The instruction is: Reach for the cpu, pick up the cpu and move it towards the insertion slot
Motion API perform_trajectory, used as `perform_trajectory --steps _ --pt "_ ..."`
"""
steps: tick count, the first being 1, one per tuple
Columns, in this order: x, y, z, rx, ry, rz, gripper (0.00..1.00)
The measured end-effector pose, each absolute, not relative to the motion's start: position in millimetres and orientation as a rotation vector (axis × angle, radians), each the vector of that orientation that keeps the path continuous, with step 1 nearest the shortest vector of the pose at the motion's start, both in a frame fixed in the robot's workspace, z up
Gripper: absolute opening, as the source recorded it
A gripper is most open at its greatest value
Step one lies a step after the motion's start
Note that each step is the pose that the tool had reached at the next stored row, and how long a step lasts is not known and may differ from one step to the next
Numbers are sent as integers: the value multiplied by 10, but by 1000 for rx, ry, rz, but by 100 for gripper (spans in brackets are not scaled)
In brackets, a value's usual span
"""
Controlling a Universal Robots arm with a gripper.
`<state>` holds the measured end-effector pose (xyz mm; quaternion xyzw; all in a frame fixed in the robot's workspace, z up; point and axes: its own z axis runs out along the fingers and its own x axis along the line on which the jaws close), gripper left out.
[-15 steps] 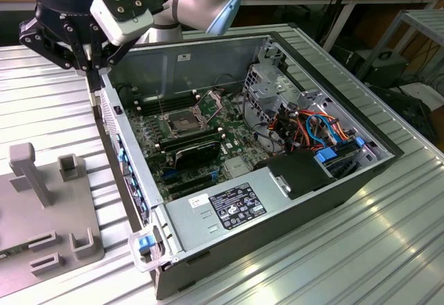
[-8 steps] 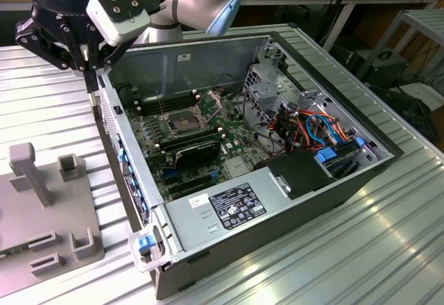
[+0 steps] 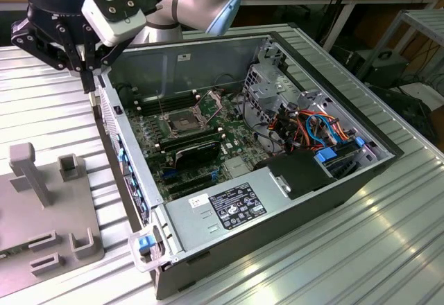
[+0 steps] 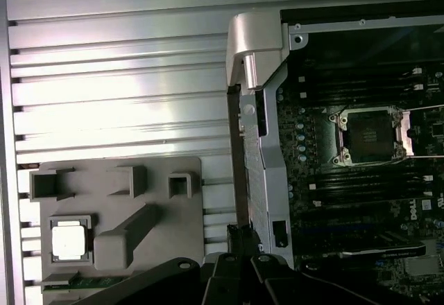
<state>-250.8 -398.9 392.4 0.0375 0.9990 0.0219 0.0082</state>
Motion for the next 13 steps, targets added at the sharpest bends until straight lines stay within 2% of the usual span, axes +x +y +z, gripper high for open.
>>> perform_trajectory --steps 13 --pt "-2570 -3988 3923 117 3122 69 11"
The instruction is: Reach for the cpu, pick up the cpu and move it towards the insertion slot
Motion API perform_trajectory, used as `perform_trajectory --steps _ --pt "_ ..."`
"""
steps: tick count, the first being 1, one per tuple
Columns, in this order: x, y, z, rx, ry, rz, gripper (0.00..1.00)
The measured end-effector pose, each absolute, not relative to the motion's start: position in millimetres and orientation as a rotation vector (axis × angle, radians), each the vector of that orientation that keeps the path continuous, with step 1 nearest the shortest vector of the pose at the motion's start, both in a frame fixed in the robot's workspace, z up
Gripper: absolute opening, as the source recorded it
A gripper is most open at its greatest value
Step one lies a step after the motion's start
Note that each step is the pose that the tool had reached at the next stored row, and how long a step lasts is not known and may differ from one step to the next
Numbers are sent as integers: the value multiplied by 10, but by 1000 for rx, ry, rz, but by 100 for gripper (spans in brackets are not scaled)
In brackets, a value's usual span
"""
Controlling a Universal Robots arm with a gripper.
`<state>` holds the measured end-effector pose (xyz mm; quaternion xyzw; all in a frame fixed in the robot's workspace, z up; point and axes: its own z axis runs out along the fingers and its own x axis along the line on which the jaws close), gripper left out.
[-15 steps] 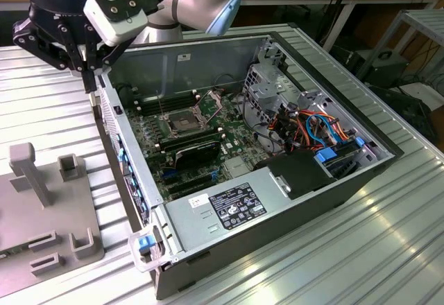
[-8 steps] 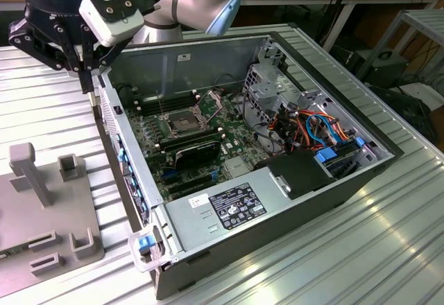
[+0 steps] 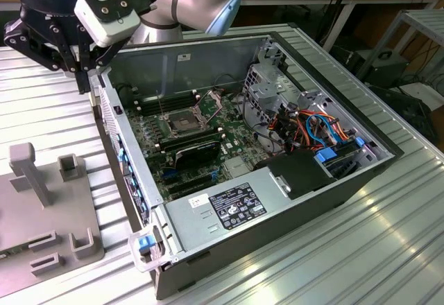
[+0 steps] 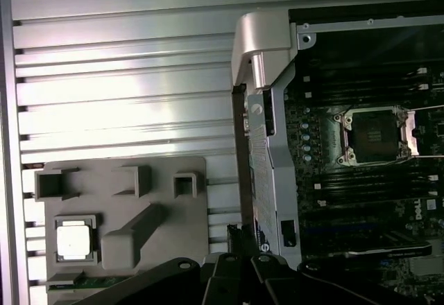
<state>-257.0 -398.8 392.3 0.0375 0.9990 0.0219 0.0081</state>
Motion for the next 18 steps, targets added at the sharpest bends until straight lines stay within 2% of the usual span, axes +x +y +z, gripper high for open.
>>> perform_trajectory --steps 18 --pt "-2647 -3989 3923 117 3123 69 11"
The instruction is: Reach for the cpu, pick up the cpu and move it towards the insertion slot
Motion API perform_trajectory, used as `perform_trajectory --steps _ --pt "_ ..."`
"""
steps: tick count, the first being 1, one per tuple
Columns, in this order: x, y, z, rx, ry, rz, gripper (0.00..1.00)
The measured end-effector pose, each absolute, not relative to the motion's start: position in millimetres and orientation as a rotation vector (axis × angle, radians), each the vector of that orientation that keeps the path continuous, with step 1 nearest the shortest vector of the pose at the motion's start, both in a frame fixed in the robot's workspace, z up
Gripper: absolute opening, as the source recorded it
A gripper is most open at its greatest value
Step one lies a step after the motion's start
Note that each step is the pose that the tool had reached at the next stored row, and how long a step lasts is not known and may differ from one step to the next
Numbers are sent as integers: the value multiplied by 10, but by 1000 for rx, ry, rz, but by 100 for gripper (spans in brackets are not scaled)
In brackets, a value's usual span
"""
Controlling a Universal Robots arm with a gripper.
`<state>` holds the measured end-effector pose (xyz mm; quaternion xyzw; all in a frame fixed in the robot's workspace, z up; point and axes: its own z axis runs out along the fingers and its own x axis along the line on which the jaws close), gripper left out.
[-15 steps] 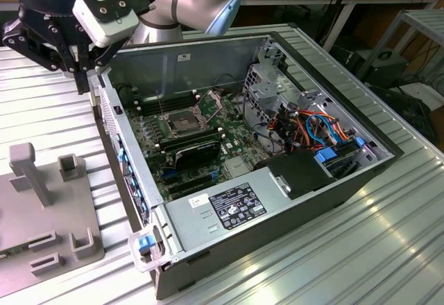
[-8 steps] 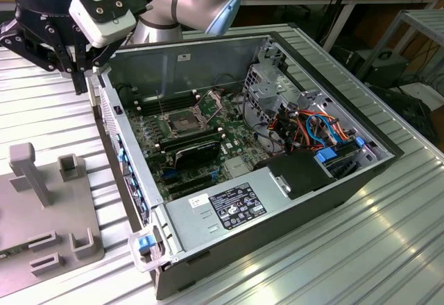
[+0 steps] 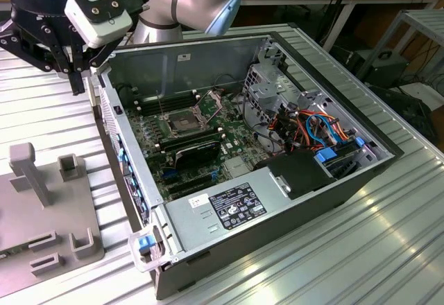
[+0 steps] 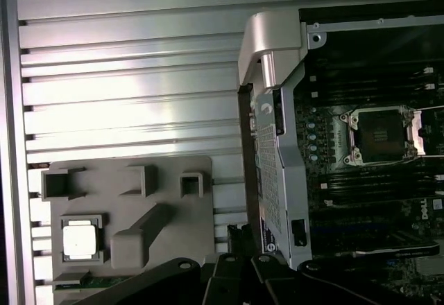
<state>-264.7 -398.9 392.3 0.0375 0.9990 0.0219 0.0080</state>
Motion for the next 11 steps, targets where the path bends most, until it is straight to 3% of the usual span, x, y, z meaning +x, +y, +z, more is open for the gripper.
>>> perform_trajectory --steps 11 --pt "-2702 -3989 3923 117 3123 68 11"
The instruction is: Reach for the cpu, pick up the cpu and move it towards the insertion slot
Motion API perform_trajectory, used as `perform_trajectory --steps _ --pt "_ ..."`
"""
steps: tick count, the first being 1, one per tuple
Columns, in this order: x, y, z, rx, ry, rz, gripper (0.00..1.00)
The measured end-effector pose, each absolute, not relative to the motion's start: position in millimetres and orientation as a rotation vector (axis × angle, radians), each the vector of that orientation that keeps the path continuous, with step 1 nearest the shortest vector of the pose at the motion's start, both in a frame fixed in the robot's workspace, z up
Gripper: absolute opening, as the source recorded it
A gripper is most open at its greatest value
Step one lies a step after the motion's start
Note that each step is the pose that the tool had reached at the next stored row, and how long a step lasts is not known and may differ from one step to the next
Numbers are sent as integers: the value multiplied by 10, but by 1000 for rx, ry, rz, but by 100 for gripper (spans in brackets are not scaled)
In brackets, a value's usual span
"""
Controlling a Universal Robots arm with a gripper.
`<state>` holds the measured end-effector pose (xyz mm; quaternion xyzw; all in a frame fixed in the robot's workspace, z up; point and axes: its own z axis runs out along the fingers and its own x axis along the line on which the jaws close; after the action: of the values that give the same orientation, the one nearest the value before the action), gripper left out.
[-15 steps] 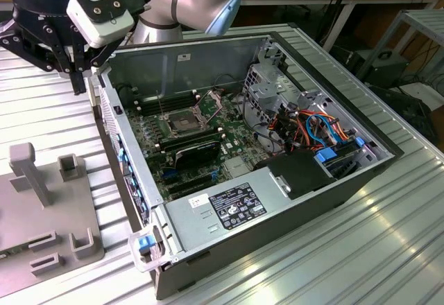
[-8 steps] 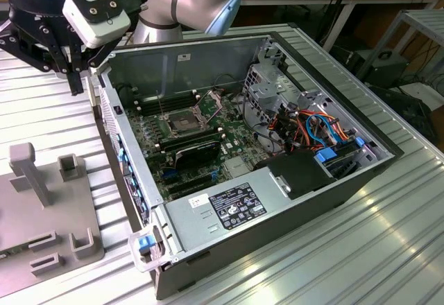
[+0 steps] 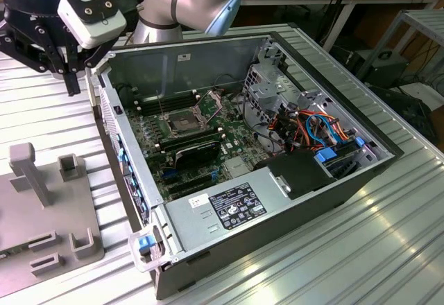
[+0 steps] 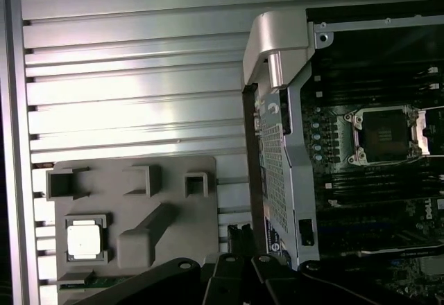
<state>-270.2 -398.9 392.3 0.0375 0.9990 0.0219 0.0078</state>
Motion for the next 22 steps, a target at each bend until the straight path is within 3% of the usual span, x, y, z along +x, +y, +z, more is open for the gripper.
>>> perform_trajectory --steps 22 --pt "-2907 -3989 3923 117 3123 68 11"
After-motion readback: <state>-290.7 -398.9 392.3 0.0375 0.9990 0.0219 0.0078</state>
